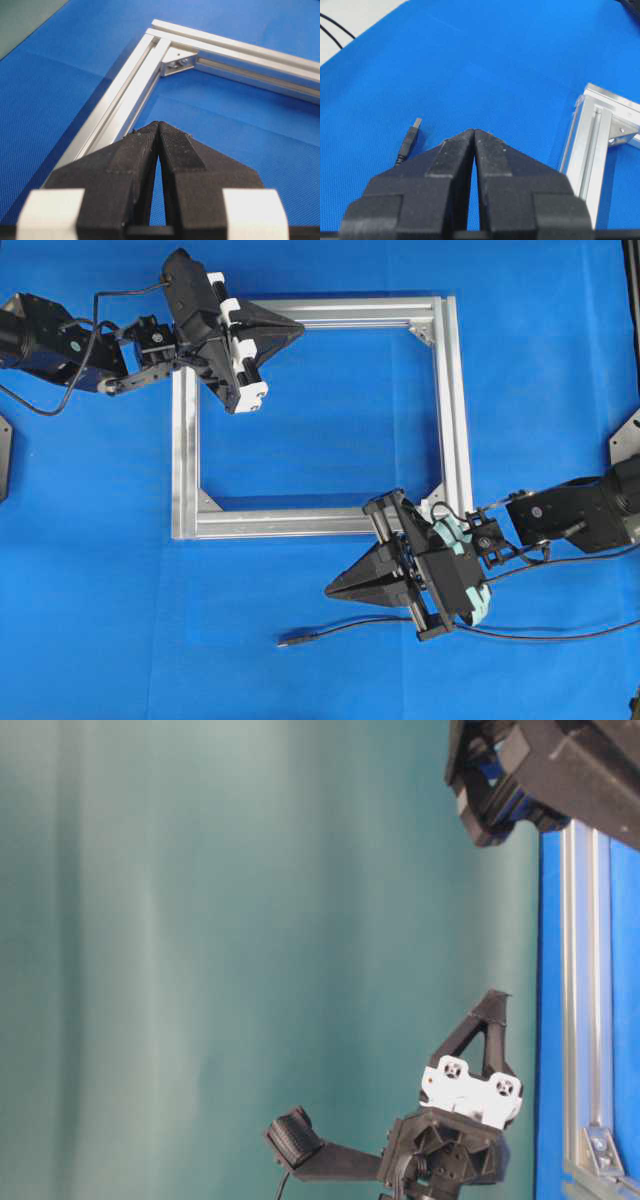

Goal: Insert the wire through the string loop located on the right side.
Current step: 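Lower the open right gripper over the black USB cable near its plug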

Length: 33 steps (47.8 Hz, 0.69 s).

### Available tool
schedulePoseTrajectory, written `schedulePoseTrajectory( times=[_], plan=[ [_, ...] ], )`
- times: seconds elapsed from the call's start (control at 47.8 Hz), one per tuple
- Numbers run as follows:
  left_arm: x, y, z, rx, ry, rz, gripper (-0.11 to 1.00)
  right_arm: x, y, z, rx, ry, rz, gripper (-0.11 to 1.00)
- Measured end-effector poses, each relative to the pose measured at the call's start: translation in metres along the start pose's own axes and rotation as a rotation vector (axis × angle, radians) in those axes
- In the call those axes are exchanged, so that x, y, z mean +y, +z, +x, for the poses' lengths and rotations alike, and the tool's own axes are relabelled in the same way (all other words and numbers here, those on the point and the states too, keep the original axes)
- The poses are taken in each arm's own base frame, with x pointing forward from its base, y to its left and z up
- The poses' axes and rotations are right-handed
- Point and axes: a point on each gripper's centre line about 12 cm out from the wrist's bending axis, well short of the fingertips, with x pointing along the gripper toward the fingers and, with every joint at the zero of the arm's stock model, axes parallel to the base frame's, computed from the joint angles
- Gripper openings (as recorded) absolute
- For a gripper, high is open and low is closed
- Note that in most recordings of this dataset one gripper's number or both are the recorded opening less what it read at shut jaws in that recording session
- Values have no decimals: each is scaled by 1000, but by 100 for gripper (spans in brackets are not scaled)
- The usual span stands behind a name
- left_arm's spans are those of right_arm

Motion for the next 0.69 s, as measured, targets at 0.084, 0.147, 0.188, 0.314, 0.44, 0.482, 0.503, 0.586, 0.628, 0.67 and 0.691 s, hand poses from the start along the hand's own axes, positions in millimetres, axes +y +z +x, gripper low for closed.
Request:
schedulePoseTrajectory(
  times=[0.084, 0.147, 0.188, 0.314, 0.44, 0.482, 0.503, 0.586, 0.628, 0.67, 0.691],
  plan=[
    [-1, 2, -1, 8, -6, 5, 0, 4, 3, -1, -4, 10, 1, -5],
    [-1, 4, -2, 6, -9, 6, 0, 8, 7, -2, -4, 21, -4, -6],
    [-2, 4, -2, 8, -10, 7, 0, 10, 8, -2, 2, 26, -6, -6],
    [-2, 4, -2, 9, -11, 8, 0, 11, 9, -1, 8, 27, 1, -6],
    [-2, 4, -2, 9, -13, 9, 0, 11, 10, -1, 7, 27, 27, -6],
    [-2, 4, -2, 9, -11, 8, 0, 11, 10, -1, 7, 26, 40, -6],
    [-2, 4, -2, 9, -13, 9, 0, 10, 10, -1, 8, 24, 45, -6],
    [-2, 4, -2, 9, -13, 9, 0, 11, 9, -1, 12, 26, 62, -6],
    [-2, 4, -2, 9, -13, 9, 0, 11, 9, -1, 12, 26, 71, -4],
    [-2, 4, -2, 9, -13, 9, 0, 11, 9, -1, 12, 26, 79, -1],
    [-2, 4, -2, 9, -13, 9, 0, 10, 9, -1, 13, 24, 84, 1]
  ],
)
